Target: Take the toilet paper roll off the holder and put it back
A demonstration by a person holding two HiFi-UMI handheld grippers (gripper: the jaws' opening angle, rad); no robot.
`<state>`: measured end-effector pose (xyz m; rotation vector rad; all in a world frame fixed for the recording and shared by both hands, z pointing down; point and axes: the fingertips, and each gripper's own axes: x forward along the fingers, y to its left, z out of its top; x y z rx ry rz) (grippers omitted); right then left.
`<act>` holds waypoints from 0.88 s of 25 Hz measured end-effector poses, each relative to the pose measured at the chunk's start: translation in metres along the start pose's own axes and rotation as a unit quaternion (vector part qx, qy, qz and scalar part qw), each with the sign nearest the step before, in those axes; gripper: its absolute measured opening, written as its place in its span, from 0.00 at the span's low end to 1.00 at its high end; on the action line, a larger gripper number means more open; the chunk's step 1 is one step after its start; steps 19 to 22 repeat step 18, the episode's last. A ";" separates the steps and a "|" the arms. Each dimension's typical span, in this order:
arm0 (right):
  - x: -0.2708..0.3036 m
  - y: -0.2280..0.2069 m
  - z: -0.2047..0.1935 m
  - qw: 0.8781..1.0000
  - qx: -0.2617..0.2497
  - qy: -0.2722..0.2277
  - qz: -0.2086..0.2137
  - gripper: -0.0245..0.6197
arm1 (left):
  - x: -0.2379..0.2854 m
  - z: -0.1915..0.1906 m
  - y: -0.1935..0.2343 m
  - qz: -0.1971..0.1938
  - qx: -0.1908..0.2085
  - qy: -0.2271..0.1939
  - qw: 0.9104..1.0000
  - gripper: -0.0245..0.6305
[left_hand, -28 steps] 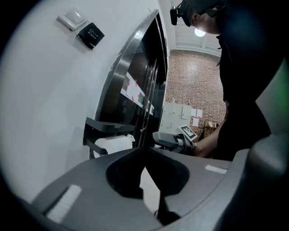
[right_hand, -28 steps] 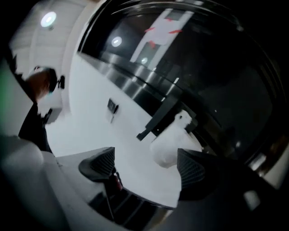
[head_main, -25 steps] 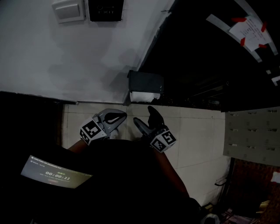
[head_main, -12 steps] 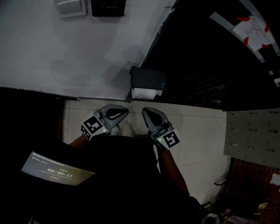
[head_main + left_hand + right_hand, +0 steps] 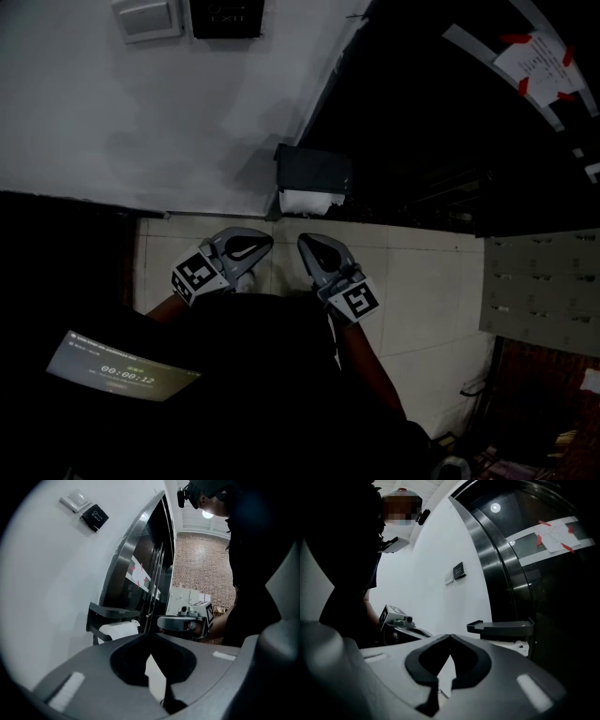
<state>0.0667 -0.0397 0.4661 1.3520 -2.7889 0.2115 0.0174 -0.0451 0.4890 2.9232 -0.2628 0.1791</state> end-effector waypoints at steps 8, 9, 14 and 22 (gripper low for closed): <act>-0.001 0.006 -0.010 1.000 0.017 0.005 0.006 0.04 | 0.001 -0.001 -0.002 -0.002 0.000 0.001 1.000 0.04; -0.001 0.007 -0.010 1.000 0.017 0.006 0.007 0.04 | 0.001 -0.001 -0.002 -0.003 0.000 0.001 1.000 0.04; 0.001 0.012 -0.011 1.000 0.020 0.010 0.014 0.04 | 0.003 0.000 -0.004 -0.008 0.001 0.003 1.000 0.04; 0.000 0.012 -0.013 1.000 0.022 0.010 0.017 0.04 | 0.005 -0.001 -0.006 -0.009 0.001 0.003 1.000 0.04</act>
